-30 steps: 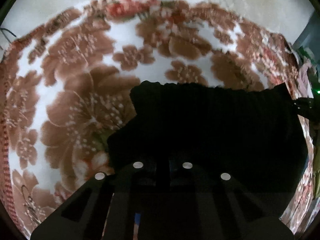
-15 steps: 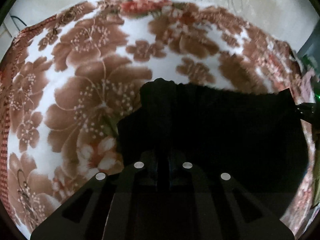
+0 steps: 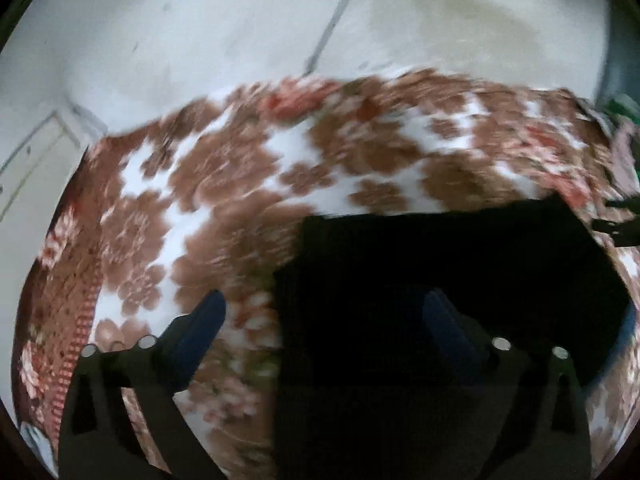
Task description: Fold large clothes
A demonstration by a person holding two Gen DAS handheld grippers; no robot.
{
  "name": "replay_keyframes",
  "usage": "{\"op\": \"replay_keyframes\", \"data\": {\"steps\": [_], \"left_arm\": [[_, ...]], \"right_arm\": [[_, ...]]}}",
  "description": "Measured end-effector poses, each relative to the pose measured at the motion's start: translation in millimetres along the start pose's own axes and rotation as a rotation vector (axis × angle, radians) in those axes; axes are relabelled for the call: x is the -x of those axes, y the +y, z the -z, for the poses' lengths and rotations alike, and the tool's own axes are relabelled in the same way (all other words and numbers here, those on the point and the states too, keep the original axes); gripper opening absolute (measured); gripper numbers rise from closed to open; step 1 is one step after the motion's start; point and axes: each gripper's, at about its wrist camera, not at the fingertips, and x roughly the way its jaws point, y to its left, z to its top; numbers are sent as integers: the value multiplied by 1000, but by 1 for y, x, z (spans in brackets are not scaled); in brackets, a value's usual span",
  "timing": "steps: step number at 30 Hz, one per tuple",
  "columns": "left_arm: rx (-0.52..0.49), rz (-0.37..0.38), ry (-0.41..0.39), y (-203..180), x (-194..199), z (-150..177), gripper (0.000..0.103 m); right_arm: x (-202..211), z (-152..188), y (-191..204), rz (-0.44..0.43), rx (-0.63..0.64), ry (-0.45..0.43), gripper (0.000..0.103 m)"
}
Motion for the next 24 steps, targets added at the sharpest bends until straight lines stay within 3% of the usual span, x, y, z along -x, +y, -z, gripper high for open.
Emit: {"op": "replay_keyframes", "data": {"steps": [3,5,7,10,13,17,22,24], "left_arm": [[-2,69,-6,-51,1,23,98],[18,82,22,-79,-15,38,98],[39,73,15,-94,-29,47,98],[3,16,50,-101,-52,62,98],[-18,-28,71,-81,-58,75,99],[26,-132,110,-24,-59,89,99],[107,-135,120,26,-36,96,97],[214,-66,95,44,-12,97,98]], "right_arm": [[23,9,55,-76,13,-100,98],[21,18,91,-57,99,-140,98],[8,30,117,-21,194,-131,98],[-7,43,118,-17,211,-103,98],[-9,51,94,17,168,-93,98],[-19,68,52,97,132,-44,98],[-18,75,15,125,68,-12,98],[-7,70,12,114,18,-18,98]]}}
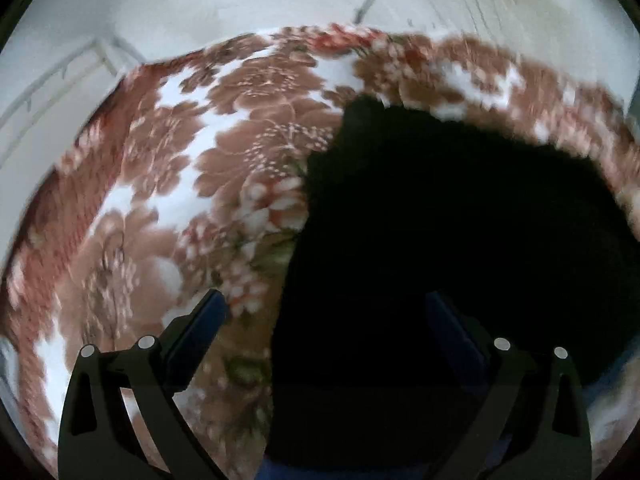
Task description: Fold large clothes
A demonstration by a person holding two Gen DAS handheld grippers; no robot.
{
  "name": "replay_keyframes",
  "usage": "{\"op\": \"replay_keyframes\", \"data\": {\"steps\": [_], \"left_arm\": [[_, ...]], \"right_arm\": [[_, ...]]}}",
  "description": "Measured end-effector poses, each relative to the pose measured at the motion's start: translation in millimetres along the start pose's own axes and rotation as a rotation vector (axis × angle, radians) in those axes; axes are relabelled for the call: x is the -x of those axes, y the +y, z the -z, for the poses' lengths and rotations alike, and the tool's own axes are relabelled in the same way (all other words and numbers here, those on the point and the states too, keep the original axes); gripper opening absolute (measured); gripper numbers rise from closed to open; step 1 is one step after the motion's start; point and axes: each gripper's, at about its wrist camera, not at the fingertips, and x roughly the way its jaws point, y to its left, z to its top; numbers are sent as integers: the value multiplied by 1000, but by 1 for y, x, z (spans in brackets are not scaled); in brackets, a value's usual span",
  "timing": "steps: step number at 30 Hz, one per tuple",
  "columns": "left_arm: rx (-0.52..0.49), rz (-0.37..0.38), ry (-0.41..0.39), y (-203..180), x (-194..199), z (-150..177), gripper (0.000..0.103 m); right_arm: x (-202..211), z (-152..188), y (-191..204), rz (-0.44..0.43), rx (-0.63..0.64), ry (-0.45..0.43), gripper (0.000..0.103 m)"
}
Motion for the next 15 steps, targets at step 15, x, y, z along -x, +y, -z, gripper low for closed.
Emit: {"op": "replay_keyframes", "data": {"steps": [15], "left_arm": [[514,395,44,-49,39,151,97]], "right_arm": [[46,-32,78,-214,-126,-1,98]]}}
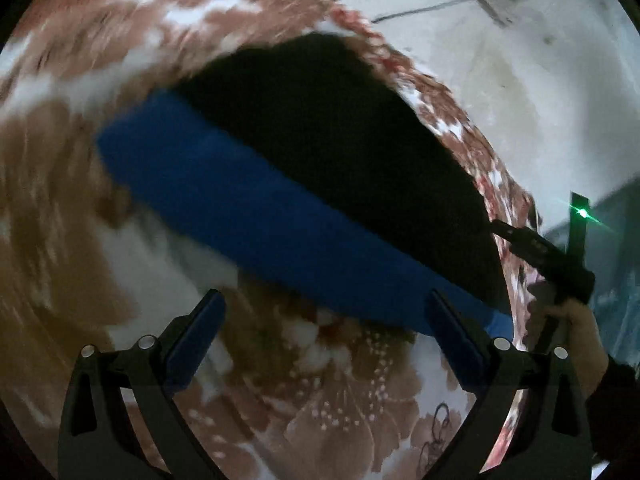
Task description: Fold large clothes
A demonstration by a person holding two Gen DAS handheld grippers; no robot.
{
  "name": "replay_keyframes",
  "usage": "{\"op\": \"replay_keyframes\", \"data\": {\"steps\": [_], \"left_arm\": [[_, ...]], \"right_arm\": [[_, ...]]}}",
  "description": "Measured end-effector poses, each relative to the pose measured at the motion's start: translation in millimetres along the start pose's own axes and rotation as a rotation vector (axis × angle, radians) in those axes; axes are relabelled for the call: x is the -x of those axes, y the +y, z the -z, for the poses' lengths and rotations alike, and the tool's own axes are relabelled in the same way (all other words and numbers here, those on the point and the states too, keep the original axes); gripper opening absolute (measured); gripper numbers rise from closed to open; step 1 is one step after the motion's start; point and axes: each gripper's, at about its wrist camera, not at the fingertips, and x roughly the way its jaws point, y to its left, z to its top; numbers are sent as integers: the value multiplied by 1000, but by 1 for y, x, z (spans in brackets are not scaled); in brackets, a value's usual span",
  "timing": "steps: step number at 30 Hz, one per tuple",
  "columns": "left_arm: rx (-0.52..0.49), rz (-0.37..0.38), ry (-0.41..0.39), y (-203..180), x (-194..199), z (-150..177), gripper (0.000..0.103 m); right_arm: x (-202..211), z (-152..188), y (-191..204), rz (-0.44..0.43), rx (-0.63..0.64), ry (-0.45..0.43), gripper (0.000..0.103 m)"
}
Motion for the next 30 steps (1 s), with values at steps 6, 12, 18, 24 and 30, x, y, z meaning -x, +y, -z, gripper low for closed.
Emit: {"op": "replay_keyframes", "data": {"steps": [6,12,18,24,30], "left_arm": [[75,47,-104,12,-21,-16,97],[195,64,-140,33,-32,-42,97],[209,84,-183,34,-46,-67,97],[163,174,-226,30,-38,-73,97],[6,83,-175,21,-58,-67,97]], "right_arm": [[-2,2,22,-6,14,7,98],[-3,5,40,-14,5,19,98],[-7,10,52,-11,5,25,98],[-10,18,61,-17,-17,45,98],[-10,22,65,-10,-31,59,98]]}}
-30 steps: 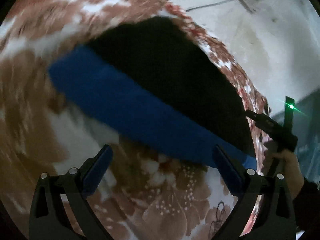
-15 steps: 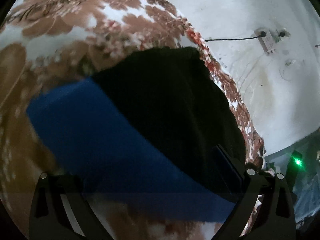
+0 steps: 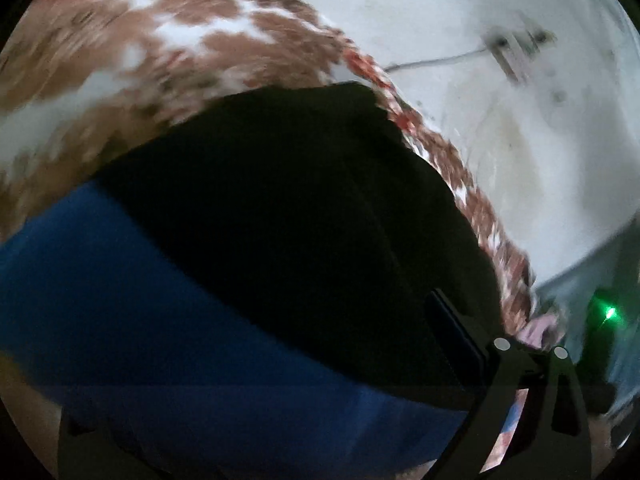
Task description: Fold large clothes
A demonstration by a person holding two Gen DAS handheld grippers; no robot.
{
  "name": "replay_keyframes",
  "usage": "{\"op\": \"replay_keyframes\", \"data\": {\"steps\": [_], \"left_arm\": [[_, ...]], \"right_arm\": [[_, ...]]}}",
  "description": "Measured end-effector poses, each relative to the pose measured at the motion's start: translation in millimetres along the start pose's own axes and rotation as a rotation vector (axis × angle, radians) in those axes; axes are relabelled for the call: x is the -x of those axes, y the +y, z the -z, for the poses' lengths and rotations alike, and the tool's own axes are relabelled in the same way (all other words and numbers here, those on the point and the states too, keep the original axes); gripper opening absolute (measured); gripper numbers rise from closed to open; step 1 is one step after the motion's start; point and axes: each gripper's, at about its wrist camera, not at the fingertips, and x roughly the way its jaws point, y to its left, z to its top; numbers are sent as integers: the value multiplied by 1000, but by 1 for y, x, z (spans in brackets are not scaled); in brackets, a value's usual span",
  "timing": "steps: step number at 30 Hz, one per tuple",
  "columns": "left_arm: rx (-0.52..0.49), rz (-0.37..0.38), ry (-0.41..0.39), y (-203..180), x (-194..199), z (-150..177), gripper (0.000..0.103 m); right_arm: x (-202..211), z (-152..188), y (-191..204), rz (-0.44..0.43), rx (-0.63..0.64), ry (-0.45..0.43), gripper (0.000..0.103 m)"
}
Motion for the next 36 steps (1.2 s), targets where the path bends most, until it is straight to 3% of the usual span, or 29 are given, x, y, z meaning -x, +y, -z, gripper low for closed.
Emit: {"op": "replay_keyframes", "data": {"steps": [4,6,9,15,19,22,24,31,36], "left_arm": [[-18,83,-47,-20,7,-17,97],[-9,88,-49,-14,3,-15,96],[45,29,-10,16,-9,-4,63],[31,11,-9,16,-7,-3,45],[32,-3,4,12,-7,-6,34],[1,-10,-18,-7,5,-14,22],[-58,-5,-31,-23,11,-17,21],[-16,-36,24,-4,-9,-12,19],[-201,-93,-36,-73,21,-27,19]], "right_arm": [[5,0,4,14,35,-15,98],[6,0,6,20,47,-13,98],[4,1,7,34,50,3,98],[-1,5,3,141,80,9,98],[-1,2,3,163,69,22,98],[-2,-1,5,229,108,14,98],[-5,-1,1,230,94,9,98],[-29,8,7,190,175,5,98],[-47,4,-3,143,121,106,98]]}}
